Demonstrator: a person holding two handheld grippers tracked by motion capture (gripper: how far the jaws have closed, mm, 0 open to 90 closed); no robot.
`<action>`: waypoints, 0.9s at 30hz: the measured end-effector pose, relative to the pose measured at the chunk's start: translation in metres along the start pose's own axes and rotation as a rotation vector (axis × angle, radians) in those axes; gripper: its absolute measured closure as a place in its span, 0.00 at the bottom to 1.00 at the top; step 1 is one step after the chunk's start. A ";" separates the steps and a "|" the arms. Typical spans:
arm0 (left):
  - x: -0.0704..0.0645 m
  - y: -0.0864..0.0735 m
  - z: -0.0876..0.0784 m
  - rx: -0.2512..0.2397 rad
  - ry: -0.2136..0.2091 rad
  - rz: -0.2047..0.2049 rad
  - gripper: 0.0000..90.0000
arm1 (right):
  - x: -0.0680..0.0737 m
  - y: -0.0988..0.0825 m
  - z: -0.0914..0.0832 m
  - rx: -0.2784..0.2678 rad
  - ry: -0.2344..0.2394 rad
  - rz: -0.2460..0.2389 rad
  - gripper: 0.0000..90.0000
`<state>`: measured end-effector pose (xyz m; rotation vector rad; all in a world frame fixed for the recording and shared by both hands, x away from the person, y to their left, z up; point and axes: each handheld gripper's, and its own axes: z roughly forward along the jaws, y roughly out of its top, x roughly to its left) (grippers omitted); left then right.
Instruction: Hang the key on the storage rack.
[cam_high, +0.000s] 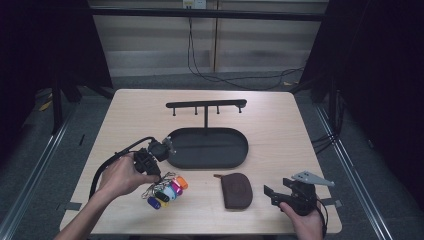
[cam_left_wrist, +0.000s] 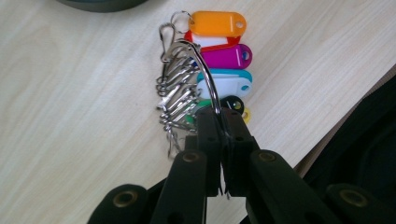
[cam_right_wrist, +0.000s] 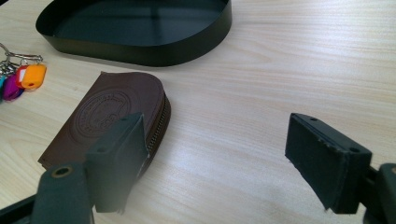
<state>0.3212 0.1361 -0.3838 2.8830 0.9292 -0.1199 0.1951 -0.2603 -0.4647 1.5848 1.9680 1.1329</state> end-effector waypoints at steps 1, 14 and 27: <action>0.000 0.000 -0.003 0.000 0.001 0.004 0.98 | 0.000 0.000 0.000 0.000 0.000 0.000 0.23; 0.001 0.006 -0.030 -0.009 0.055 -0.015 0.98 | 0.000 0.000 0.000 0.001 -0.001 -0.002 0.23; 0.010 0.005 -0.052 -0.013 0.016 -0.034 0.98 | 0.000 0.000 0.000 -0.002 -0.002 -0.003 0.23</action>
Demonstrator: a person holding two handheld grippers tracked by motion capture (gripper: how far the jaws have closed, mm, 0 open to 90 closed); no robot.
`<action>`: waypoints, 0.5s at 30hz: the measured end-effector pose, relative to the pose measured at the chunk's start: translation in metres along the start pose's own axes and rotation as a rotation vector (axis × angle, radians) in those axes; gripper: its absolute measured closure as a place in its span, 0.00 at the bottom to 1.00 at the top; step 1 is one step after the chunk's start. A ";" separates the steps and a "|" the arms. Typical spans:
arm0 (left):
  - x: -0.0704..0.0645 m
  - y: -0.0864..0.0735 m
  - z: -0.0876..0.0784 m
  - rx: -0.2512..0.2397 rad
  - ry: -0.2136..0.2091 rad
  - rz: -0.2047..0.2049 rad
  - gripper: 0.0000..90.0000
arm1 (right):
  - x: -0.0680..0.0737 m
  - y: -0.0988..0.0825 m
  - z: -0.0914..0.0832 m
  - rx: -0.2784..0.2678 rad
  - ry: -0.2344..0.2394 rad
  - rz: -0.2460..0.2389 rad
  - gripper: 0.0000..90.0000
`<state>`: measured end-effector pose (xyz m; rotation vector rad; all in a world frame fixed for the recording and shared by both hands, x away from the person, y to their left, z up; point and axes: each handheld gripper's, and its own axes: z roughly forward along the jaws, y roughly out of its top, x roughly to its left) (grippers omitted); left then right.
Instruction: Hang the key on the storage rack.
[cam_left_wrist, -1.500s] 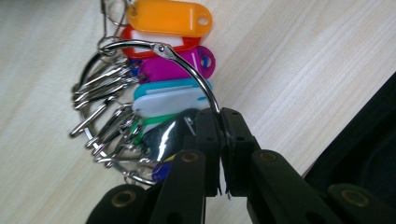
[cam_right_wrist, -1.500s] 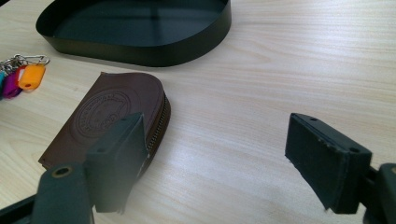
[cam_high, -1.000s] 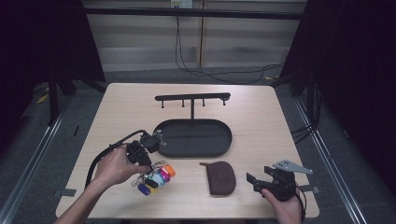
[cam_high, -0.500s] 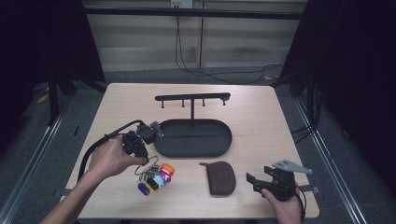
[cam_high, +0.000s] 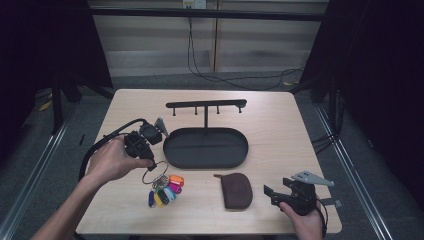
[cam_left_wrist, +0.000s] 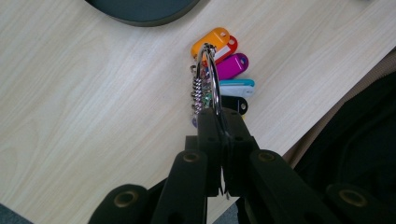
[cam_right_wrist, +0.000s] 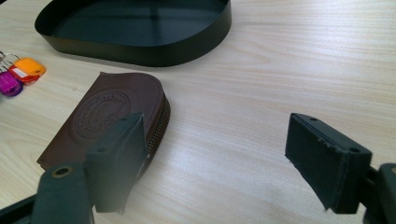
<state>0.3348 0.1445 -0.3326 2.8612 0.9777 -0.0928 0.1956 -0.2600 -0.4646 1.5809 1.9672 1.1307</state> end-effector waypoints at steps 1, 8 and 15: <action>0.000 0.000 0.000 0.000 0.000 0.000 0.98 | 0.000 0.000 0.000 0.001 -0.002 0.000 0.23; -0.003 0.002 -0.020 -0.027 0.001 0.021 0.98 | 0.000 0.000 0.000 0.001 0.000 -0.002 0.22; -0.002 0.010 -0.040 -0.044 0.005 0.011 0.98 | 0.000 0.000 -0.001 -0.008 0.001 0.002 0.19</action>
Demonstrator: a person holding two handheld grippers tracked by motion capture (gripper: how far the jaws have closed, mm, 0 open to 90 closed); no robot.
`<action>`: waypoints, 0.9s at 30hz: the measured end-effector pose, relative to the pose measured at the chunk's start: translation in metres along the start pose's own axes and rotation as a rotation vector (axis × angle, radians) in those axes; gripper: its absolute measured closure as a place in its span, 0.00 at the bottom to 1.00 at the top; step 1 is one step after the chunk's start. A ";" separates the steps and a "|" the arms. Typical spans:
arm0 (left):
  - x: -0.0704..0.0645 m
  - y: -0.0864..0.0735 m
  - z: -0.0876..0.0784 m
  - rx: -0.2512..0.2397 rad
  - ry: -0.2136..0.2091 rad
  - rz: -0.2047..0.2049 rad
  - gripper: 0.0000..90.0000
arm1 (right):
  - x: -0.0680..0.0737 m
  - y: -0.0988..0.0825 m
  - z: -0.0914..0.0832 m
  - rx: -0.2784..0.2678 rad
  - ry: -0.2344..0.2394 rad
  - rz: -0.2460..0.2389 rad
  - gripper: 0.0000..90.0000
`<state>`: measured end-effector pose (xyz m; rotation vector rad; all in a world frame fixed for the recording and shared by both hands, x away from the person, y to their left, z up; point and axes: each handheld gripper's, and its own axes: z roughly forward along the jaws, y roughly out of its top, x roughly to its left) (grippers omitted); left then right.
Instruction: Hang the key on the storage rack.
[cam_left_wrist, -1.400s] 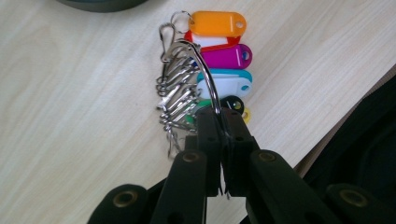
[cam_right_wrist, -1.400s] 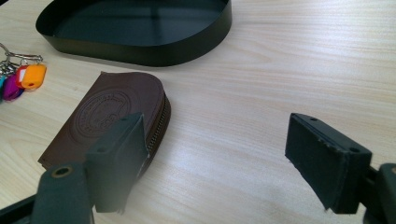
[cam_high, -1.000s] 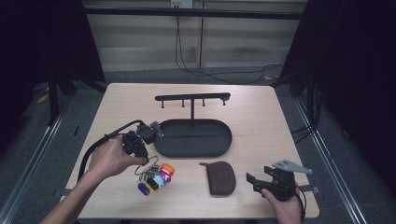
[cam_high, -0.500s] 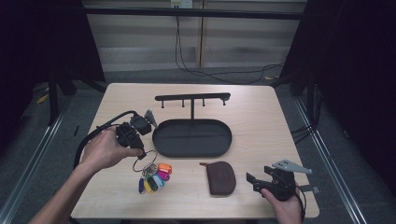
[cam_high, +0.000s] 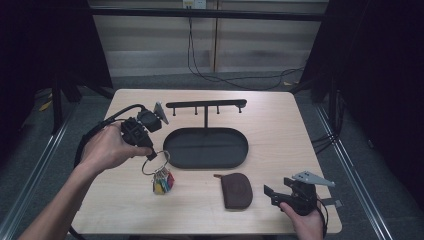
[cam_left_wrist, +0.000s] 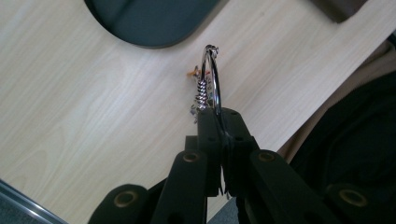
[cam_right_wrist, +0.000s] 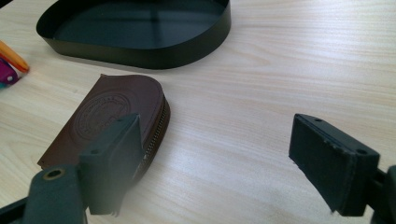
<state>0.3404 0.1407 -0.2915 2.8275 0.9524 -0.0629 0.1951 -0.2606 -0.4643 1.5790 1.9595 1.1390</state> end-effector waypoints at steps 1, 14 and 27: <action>0.000 0.001 -0.002 -0.009 0.003 -0.016 0.98 | 0.000 0.000 0.000 -0.001 0.002 0.000 0.19; -0.005 0.014 -0.018 0.006 0.003 -0.001 0.98 | 0.000 0.000 0.001 0.005 0.003 -0.001 0.18; -0.007 0.032 -0.034 0.000 0.000 0.033 0.98 | 0.001 0.000 0.002 0.015 0.011 -0.002 0.18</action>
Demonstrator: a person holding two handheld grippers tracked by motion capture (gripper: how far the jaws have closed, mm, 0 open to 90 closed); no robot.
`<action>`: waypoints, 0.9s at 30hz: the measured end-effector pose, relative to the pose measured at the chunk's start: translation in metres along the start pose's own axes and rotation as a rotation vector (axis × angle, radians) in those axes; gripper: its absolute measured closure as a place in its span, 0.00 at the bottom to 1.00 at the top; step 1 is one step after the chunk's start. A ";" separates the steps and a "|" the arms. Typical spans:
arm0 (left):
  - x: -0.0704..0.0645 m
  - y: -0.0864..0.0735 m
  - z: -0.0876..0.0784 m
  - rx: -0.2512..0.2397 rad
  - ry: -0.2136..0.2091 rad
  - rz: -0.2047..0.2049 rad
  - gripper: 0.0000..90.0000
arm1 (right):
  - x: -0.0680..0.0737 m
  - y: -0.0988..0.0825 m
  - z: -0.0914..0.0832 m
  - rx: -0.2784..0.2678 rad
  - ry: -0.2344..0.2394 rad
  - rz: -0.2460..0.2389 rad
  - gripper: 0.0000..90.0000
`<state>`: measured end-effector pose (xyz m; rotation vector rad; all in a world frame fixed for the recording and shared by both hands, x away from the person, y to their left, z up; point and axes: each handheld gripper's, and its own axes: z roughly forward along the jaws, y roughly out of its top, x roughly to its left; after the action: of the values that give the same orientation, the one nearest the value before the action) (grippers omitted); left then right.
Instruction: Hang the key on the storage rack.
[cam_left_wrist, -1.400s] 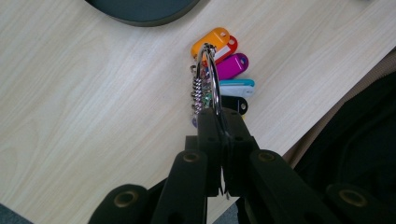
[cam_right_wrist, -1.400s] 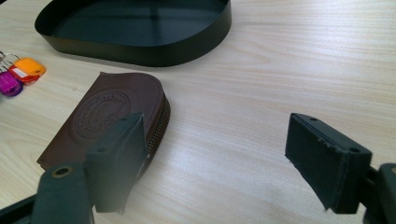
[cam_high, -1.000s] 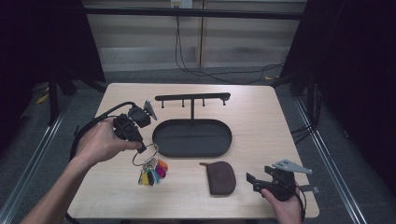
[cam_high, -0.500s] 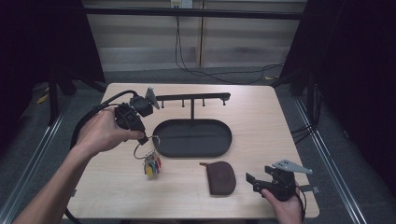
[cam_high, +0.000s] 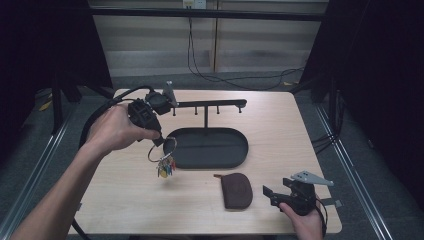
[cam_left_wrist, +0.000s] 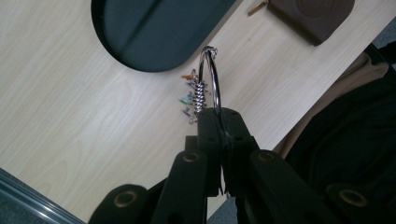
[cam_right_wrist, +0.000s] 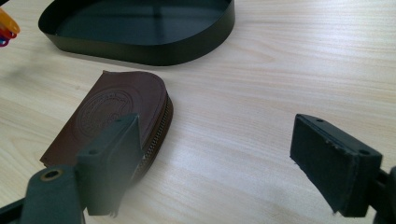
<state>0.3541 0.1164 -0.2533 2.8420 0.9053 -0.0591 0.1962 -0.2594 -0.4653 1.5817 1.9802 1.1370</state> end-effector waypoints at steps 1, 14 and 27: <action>0.002 0.002 0.000 0.002 0.003 0.001 0.98 | 0.000 0.000 0.000 0.000 0.000 0.001 0.18; 0.010 0.031 0.001 0.013 -0.006 -0.010 0.98 | 0.001 0.000 0.000 0.003 -0.001 -0.002 0.18; 0.031 0.046 -0.002 0.012 0.000 -0.035 0.98 | 0.001 -0.001 0.000 0.008 0.003 -0.004 0.18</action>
<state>0.4062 0.0977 -0.2477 2.8375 0.9575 -0.0686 0.1952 -0.2584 -0.4659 1.5798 1.9917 1.1315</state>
